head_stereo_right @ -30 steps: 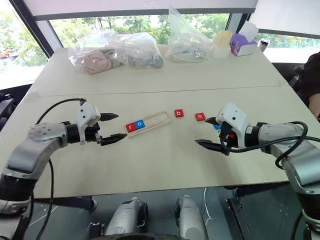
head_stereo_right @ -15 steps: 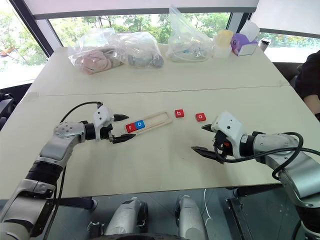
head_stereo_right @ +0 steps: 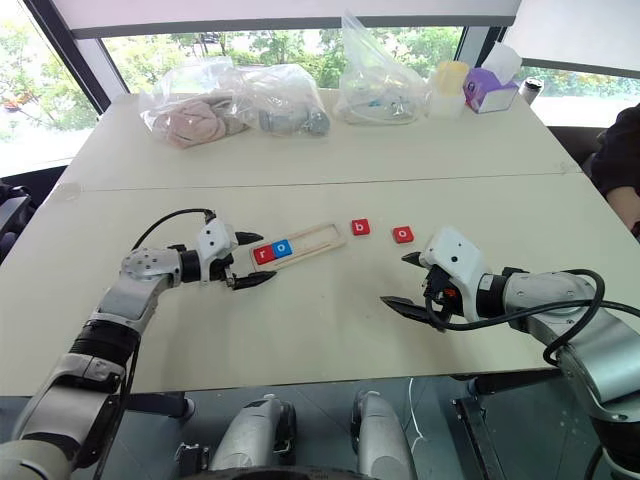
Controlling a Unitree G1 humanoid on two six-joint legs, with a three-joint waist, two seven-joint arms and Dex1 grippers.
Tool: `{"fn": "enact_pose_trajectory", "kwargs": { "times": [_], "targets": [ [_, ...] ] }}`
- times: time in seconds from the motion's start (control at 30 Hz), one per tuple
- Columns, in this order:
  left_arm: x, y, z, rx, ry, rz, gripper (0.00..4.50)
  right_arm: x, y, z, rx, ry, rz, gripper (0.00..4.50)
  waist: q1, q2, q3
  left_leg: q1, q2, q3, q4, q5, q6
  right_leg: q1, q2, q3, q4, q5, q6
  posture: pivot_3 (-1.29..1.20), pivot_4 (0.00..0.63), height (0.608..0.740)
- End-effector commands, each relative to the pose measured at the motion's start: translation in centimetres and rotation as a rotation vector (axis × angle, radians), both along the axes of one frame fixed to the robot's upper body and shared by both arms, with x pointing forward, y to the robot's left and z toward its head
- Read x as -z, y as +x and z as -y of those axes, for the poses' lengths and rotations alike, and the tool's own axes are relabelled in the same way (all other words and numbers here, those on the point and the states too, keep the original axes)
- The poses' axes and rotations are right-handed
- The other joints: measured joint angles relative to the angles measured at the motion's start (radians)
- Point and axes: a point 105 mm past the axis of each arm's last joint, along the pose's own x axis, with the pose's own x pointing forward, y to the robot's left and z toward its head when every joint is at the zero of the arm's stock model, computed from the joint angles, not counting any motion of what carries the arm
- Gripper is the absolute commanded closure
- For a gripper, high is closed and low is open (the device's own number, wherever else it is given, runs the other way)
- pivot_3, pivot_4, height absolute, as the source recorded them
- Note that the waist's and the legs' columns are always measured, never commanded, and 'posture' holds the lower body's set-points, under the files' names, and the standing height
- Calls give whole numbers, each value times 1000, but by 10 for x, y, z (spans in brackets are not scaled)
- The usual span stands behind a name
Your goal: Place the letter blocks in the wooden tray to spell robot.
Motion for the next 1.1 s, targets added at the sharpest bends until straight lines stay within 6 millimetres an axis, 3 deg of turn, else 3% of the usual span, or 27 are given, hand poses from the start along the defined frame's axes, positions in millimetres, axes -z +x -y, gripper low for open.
{"fn": "enact_pose_trajectory", "kwargs": {
  "times": [0.03,0.3,0.43,0.47,0.73,1.1],
  "targets": [
    [3,3,1,-2,23,1,0,-8,-1,-6,-25,7,40,332,0,0,0,1,0,0,0,0,0,1,0,0,0,0,0,0,150,740],
    [22,-5,-3,6,45,-128,0,-8,2,-4,-18,-10,54,332,-1,0,-1,4,0,0,0,0,0,3,-1,0,0,0,0,0,150,740],
    [30,-8,-5,8,55,-173,1272,-9,2,-4,-19,-13,56,278,-1,0,-2,4,1,0,0,0,0,3,0,0,0,0,0,0,150,740],
    [30,-8,-5,10,57,-177,1370,-9,2,-4,-18,-14,57,278,-1,0,-2,4,1,0,0,0,0,3,0,0,0,0,0,0,150,740],
    [27,-19,6,85,32,-193,1370,-11,2,-2,-13,-24,61,278,-2,0,-2,7,3,0,0,0,0,6,-1,0,0,0,0,0,150,740],
    [24,-66,42,340,63,-174,1370,-11,1,-4,-16,-21,60,278,0,0,-2,6,3,0,-2,-1,0,5,-2,0,-2,-1,1,0,150,740]
  ]
}}
